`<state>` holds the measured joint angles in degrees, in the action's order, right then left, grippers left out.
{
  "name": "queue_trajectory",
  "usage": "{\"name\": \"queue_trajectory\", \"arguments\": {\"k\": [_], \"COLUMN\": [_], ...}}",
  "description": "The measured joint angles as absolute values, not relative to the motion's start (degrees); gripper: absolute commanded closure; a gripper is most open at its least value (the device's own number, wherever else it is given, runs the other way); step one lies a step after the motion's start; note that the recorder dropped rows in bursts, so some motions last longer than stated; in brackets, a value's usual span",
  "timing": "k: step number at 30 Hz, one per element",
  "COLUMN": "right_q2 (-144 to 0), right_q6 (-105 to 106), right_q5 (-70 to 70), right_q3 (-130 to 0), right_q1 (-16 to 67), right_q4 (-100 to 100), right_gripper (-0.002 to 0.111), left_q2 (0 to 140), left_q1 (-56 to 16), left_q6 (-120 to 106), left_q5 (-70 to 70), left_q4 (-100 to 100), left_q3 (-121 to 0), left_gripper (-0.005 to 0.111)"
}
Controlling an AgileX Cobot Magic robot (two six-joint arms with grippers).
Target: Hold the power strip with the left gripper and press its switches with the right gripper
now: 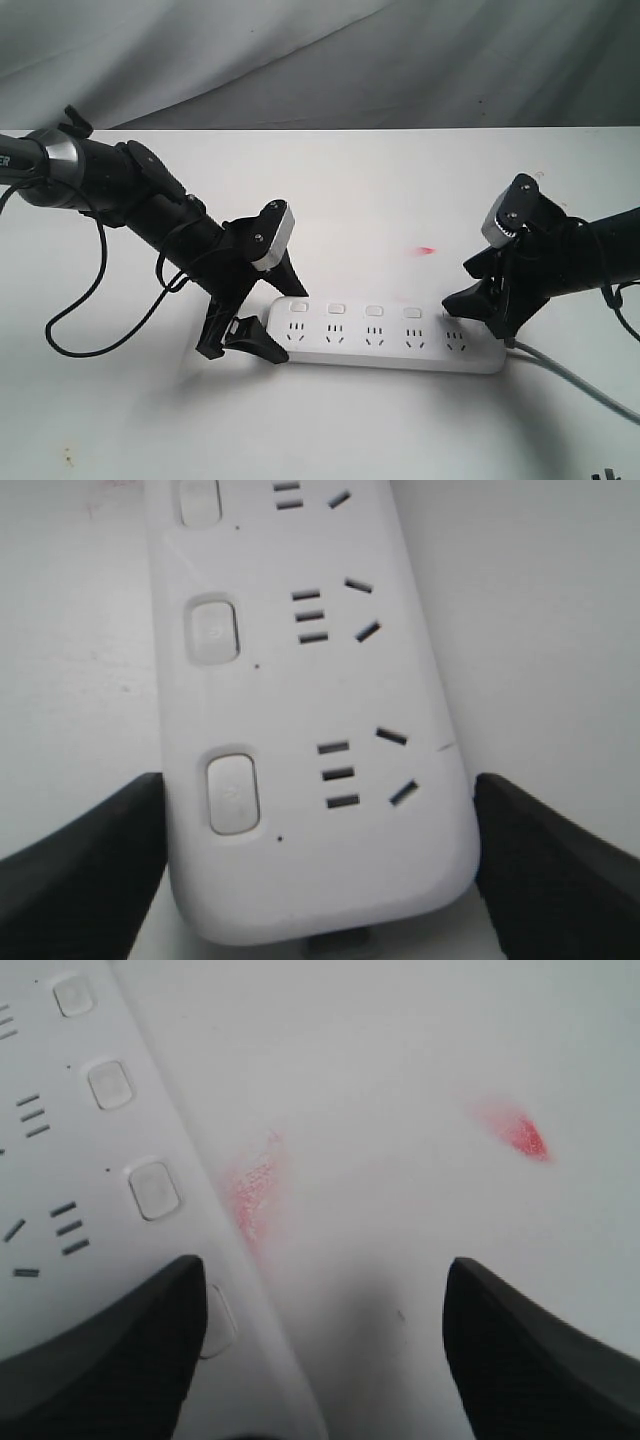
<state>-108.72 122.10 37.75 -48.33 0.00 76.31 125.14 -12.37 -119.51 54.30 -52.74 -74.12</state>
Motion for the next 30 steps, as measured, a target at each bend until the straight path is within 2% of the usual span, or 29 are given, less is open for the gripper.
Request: {"name": "queue_trajectory", "arguments": {"k": [30], "right_q2": [-110.3], "right_q6": [119.4], "right_q5": [35.4], "right_q3": [-47.8], "right_q1": [0.0], "right_q4": [76.9], "right_gripper": [0.046], "left_q2": [125.1], "left_q1": [-12.4], "left_q6": [-119.5], "left_q5": [54.3], "left_q4": [-52.7], "left_q3": [-74.1], "left_gripper": [0.106]}}
